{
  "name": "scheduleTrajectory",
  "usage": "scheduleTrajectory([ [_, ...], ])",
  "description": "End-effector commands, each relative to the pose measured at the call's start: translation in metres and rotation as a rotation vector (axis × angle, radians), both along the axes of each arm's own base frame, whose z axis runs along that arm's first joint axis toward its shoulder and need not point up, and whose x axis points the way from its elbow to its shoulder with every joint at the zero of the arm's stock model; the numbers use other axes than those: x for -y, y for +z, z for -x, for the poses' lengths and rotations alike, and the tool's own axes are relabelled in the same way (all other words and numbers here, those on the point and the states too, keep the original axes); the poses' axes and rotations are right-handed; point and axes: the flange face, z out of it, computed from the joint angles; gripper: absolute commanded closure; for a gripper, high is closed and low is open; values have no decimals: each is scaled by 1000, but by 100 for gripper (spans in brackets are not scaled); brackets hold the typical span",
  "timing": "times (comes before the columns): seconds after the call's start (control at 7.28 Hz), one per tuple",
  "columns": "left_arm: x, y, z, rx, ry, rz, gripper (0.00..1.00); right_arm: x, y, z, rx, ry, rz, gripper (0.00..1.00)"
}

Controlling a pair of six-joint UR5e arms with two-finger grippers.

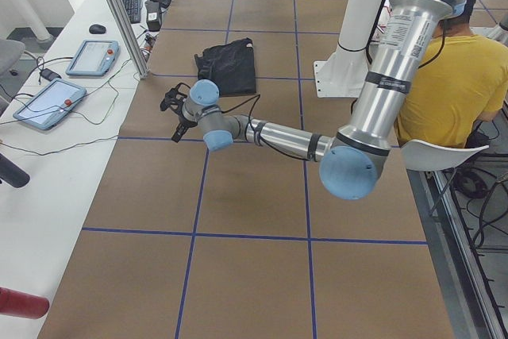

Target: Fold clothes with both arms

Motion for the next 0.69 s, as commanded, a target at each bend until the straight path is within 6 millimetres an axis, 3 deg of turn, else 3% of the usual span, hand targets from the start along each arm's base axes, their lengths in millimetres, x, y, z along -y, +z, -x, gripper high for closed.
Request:
scheduleTrajectory([
  [0.0,-15,65,128,202,60,-42,1,-64,80,-78,71,-69,-9,0],
  [0.14,-16,80,163,249,90,0,1,-79,94,-107,72,-70,-33,0],
  [0.27,-19,85,169,245,121,27,1,-96,100,-120,67,-83,-63,0],
  [0.55,-22,95,168,234,138,96,1,-105,103,-120,75,-86,-64,0],
])
